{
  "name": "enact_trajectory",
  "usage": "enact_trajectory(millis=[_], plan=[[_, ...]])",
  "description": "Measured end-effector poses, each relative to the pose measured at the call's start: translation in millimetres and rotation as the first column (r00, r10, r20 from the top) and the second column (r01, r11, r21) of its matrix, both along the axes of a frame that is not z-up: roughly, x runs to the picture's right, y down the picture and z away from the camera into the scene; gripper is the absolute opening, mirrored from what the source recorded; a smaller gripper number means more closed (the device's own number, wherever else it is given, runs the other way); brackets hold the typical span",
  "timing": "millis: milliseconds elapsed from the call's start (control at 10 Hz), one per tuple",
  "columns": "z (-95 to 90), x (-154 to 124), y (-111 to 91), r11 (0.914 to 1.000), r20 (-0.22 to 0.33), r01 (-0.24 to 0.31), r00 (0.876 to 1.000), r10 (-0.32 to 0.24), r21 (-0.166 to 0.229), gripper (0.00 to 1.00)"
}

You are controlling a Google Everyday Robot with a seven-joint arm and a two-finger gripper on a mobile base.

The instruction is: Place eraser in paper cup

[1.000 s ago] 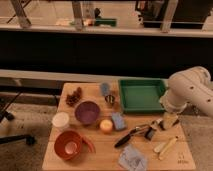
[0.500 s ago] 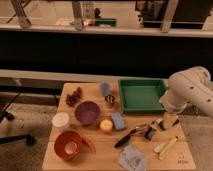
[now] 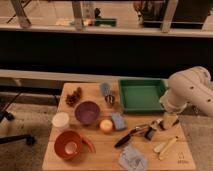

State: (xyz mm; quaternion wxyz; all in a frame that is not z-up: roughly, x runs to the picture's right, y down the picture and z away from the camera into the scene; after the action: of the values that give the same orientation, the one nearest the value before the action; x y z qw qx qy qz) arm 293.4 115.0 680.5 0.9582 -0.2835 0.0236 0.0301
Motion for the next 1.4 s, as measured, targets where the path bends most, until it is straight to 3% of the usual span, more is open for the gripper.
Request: enact_trajectory(millis=[900, 1400], plan=[[7.7, 5, -2, 0.9999, 0.002, -0.012, 1.000, 0.012, -0.008, 0.80], [20.6, 33, 6, 0.9995, -0.056, -0.027, 0.998, 0.026, -0.019, 0.80]])
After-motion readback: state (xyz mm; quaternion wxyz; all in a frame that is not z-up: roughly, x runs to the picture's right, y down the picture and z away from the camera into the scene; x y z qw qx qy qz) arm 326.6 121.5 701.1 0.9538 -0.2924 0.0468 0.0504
